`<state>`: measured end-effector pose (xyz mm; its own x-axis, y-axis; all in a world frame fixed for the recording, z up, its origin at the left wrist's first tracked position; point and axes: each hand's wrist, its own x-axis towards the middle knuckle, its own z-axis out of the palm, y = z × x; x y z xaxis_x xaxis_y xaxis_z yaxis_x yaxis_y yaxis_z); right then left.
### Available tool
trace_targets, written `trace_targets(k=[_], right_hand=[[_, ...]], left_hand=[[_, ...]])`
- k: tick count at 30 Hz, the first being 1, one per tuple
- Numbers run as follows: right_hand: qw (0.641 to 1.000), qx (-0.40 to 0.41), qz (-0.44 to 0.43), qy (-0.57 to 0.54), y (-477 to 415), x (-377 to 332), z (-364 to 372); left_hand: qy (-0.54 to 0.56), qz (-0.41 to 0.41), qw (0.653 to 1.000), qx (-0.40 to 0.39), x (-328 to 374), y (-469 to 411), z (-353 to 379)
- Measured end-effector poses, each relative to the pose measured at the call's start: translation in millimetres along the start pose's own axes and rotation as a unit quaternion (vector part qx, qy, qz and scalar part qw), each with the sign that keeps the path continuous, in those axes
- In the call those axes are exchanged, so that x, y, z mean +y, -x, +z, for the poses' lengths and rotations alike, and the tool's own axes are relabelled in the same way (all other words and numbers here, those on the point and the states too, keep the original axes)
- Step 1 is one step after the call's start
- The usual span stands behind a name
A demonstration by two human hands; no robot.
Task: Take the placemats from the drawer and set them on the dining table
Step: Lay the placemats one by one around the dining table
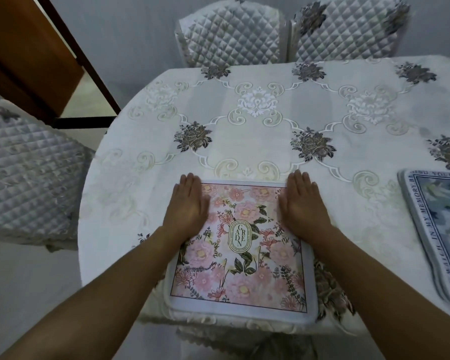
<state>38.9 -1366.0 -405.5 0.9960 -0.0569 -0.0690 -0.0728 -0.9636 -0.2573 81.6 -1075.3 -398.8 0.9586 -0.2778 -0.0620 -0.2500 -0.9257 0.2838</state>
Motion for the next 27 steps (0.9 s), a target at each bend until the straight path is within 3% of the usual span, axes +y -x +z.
trace_targets(k=[8,12,14,17,22,27], right_hand=[[0.999,-0.034,0.017,-0.007,143.0,-24.1,5.2],[0.994,-0.099,0.034,-0.004,202.0,-36.9,-9.0],[0.992,-0.116,0.042,-0.031,197.3,-43.2,-25.2],[0.991,-0.106,0.075,-0.045,193.7,-46.1,-60.1],[0.989,-0.044,0.140,-0.032,252.5,17.1,-111.0],[0.962,0.001,0.268,-0.050,305.3,154.7,-129.1]], left_hand=[[-0.003,-0.031,0.999,-0.032,10.1,124.1,4.7],[-0.006,-0.040,0.997,-0.073,22.0,181.9,-6.1],[-0.031,-0.048,0.992,-0.112,21.8,188.9,-13.3],[-0.053,-0.046,0.992,-0.106,30.9,175.7,-36.2],[0.021,0.022,0.998,-0.054,117.2,167.0,-81.7],[0.100,0.022,0.994,-0.049,202.2,153.7,-75.7]])
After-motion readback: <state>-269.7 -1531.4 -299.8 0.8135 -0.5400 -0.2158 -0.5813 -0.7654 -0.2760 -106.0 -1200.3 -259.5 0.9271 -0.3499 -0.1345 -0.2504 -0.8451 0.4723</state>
